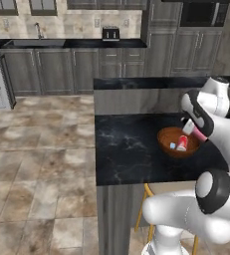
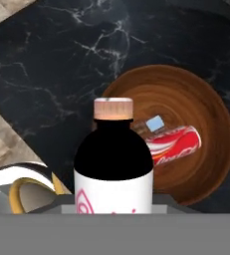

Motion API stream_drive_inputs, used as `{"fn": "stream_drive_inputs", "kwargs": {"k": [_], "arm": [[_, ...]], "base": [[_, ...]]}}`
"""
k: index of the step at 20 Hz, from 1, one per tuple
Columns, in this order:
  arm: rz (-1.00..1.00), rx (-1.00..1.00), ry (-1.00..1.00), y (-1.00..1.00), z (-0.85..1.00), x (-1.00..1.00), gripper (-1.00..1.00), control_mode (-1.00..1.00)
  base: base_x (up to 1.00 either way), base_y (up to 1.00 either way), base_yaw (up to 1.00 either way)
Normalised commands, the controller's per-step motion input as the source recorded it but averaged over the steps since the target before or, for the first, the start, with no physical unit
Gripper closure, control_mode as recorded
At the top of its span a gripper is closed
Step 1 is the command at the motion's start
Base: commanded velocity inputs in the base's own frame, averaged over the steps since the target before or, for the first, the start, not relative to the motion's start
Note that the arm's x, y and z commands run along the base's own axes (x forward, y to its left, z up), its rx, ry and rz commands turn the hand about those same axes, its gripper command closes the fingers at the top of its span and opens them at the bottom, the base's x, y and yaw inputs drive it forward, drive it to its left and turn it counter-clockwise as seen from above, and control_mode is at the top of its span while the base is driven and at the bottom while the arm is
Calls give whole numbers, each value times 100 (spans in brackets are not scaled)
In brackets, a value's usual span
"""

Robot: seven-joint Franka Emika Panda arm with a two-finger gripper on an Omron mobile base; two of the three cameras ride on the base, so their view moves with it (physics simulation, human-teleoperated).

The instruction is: Open the fridge, grab two sodas, and place both sodas inside the bowl with ice on the dining counter.

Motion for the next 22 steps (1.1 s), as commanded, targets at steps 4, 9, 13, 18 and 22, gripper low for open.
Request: {"fn": "stream_drive_inputs", "kwargs": {"k": [4,9,13,18,22], "arm": [[13,-10,7,13,-46,35,100,-100],[11,-8,7,2,-39,16,100,-100],[13,-4,3,0,-33,15,100,-100],[13,0,0,0,-22,20,100,-100],[13,0,0,0,-18,19,100,-100]], "base": [[0,0,0],[0,0,0],[0,0,0],[0,0,0],[0,0,0]]}}
